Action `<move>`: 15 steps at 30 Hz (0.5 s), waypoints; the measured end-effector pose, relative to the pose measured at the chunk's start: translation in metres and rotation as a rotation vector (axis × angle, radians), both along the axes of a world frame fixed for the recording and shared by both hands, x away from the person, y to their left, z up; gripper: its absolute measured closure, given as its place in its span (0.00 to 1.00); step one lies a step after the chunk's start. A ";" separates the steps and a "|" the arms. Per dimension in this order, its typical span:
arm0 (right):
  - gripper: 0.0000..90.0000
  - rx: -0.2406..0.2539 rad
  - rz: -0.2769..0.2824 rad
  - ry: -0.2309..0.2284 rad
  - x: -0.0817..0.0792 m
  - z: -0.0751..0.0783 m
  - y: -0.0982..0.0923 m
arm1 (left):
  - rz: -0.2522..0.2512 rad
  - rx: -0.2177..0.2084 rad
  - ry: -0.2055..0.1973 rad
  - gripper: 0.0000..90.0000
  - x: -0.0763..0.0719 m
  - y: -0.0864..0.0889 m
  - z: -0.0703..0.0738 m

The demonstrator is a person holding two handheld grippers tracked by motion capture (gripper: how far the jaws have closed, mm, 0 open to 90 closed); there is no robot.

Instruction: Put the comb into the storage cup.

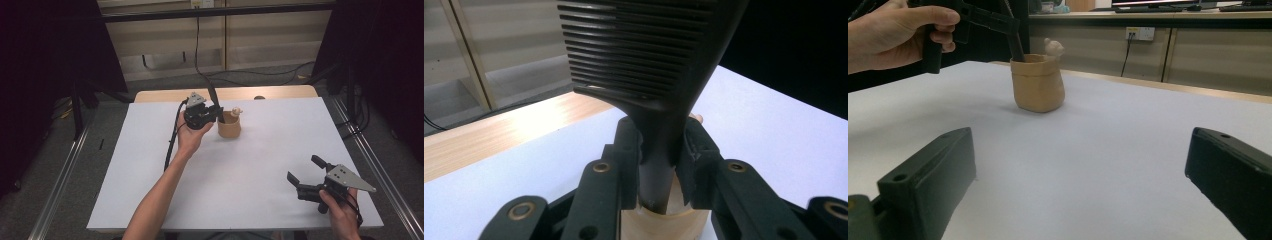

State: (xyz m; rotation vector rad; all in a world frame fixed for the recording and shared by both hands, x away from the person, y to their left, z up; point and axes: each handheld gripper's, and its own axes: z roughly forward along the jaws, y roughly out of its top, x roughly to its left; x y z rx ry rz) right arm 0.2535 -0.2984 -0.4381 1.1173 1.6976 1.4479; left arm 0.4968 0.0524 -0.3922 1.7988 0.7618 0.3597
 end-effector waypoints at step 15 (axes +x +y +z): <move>0.00 -0.003 0.014 0.006 0.000 0.000 0.001 | -0.010 0.020 0.009 0.81 0.001 -0.002 -0.008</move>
